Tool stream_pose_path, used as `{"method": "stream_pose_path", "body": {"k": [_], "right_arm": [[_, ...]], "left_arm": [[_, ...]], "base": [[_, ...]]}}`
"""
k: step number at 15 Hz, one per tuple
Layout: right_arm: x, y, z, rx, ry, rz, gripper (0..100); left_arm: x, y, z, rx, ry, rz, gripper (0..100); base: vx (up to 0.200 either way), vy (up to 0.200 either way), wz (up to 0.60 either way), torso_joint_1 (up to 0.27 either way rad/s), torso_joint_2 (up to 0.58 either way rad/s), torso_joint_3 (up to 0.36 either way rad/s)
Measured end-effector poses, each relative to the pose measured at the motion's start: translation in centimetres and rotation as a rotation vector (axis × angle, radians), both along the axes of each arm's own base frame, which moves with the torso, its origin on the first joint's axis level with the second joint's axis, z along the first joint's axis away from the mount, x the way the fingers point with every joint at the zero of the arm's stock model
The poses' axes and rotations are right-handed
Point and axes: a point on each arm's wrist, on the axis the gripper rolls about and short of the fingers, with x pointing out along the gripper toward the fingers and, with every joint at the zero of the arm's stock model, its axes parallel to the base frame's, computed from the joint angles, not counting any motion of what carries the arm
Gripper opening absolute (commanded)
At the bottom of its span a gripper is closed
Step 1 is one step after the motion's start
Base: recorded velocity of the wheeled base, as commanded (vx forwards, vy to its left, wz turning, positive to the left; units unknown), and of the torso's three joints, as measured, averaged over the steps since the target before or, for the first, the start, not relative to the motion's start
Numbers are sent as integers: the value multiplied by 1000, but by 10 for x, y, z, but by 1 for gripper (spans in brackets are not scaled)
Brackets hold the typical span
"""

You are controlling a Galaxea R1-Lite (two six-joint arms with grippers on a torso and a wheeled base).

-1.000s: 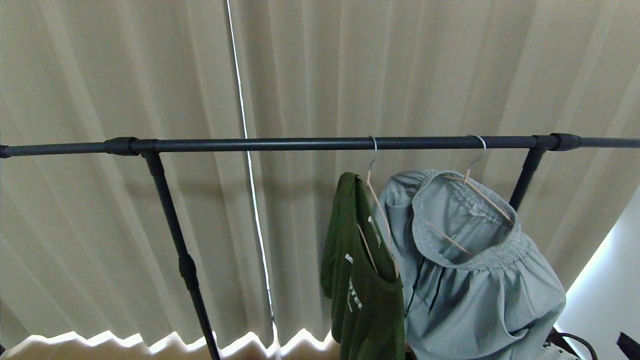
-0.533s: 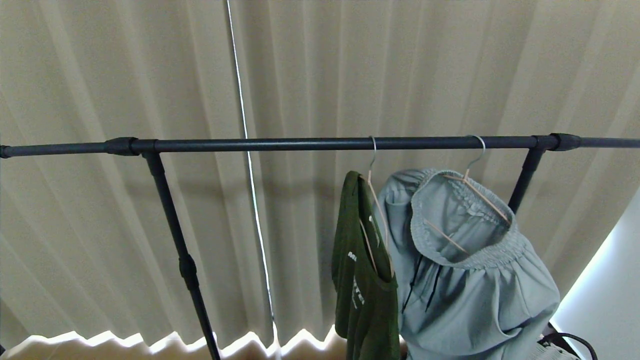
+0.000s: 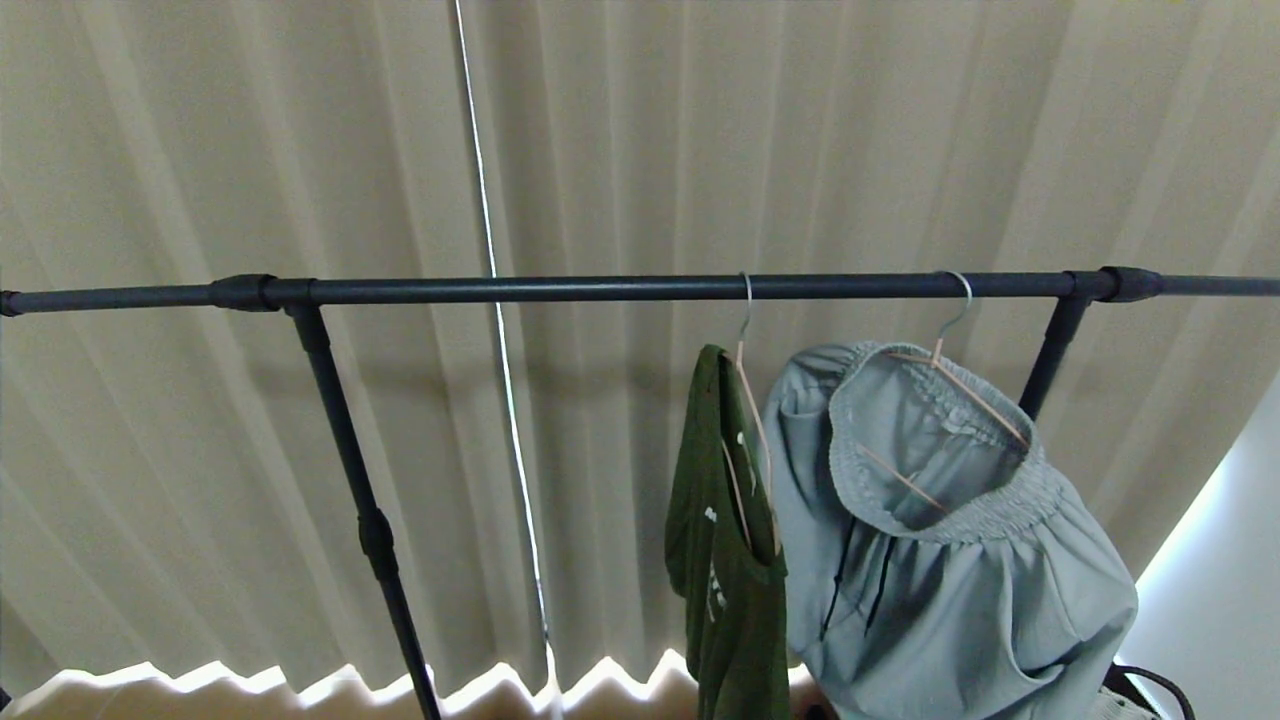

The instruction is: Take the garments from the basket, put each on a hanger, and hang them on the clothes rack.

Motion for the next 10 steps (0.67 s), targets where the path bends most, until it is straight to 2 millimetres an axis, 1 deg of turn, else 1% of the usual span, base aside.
{"method": "stream_pose_path", "body": {"k": [3, 5, 6, 7, 10], "right_arm": [[0, 0, -4, 19, -29, -18, 100], [6, 1, -4, 21, -127, -5, 100], [9, 1, -5, 20, -180, 29, 100], [12, 2, -9, 18, -175, 80, 100], [14, 4, -16, 2, -152, 142, 100]], "left_arm": [[0, 0, 0, -1, -2, 0, 100], [0, 0, 0, -1, -3, 0, 100], [0, 0, 0, -1, -3, 0, 100], [0, 0, 0, -1, -3, 0, 100], [0, 0, 0, -1, -4, 0, 100]], "base": [[0, 0, 0, 0, 0, 0], [0, 0, 0, 0, 0, 0], [0, 0, 0, 0, 0, 0], [0, 0, 0, 0, 0, 0], [0, 0, 0, 0, 0, 0]]}}
